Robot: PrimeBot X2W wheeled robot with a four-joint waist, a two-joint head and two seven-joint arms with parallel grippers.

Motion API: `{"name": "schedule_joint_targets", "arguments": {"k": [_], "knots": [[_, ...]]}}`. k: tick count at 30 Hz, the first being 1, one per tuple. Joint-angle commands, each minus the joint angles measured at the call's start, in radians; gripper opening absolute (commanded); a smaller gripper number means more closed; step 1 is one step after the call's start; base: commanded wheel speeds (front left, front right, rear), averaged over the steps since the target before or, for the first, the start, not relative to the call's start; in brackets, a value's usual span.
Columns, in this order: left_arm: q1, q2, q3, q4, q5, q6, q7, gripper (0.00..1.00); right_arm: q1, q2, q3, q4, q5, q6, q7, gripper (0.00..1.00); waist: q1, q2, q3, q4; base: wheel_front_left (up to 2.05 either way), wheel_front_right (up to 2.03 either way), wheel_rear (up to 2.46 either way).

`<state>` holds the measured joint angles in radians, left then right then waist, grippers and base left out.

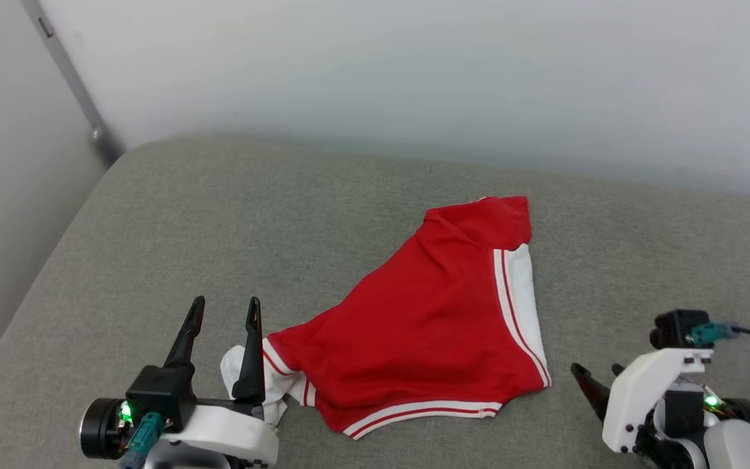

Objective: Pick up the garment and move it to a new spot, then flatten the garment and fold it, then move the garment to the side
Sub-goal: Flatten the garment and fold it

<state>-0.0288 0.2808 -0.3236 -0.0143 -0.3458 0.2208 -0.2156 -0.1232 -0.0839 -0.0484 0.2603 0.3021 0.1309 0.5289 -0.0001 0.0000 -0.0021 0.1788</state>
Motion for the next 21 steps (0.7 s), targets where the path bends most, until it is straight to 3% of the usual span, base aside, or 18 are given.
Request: {"name": "schedule_joint_targets", "arguments": {"k": [1, 10, 15, 16, 17, 18, 21], "knots": [[-0.013, -0.004, -0.006, -0.003, 0.006, -0.002, -0.005, 1.0, -0.017, -0.01, 0.007, 0.01, 0.004, 0.0, 0.013, 1.0, 0.0001, 0.0, 0.028, 0.032, 0.0, 0.0, 0.0], [-0.055, -0.04, -0.032, 0.013, 0.009, -0.017, -0.029, 1.0, -0.183, -0.061, 0.073, 0.186, 0.033, 0.0, 0.197, 1.0, 0.0001, 0.0, 0.092, 0.103, 0.0, 0.0, 0.0], [-0.065, -0.055, -0.03, 0.036, 0.002, -0.024, -0.037, 1.0, -0.19, -0.047, 0.094, 0.287, 0.054, 0.0, 0.26, 1.0, 0.0001, 0.0, 0.11, 0.113, 0.0, 0.0, 0.0], [-0.066, -0.057, -0.027, 0.041, 0.003, -0.024, -0.041, 1.0, -0.188, -0.039, 0.108, 0.303, 0.072, 0.0, 0.269, 0.12, 0.0001, 0.0, 0.114, 0.111, 0.0, 0.0, 0.0], [-0.066, -0.057, -0.027, 0.041, 0.003, -0.024, -0.041, 1.0, -0.188, -0.039, 0.108, 0.303, 0.072, 0.0, 0.269, 0.12, 0.0001, 0.0, 0.114, 0.111, 0.0, 0.0, 0.0], [-0.065, -0.057, -0.025, 0.044, 0.004, -0.023, -0.042, 1.0, -0.192, -0.037, 0.119, 0.302, 0.075, 0.0, 0.266, 0.0, 0.0001, 0.0, 0.114, 0.107, 0.0, 0.0, 0.0], [-0.06, -0.053, -0.019, 0.053, 0.004, -0.023, -0.044, 1.0, -0.211, -0.053, 0.156, 0.276, 0.09, 0.0, 0.246, 0.0, 0.0001, 0.0, 0.108, 0.09, 0.0, 0.0, 0.0]]}}
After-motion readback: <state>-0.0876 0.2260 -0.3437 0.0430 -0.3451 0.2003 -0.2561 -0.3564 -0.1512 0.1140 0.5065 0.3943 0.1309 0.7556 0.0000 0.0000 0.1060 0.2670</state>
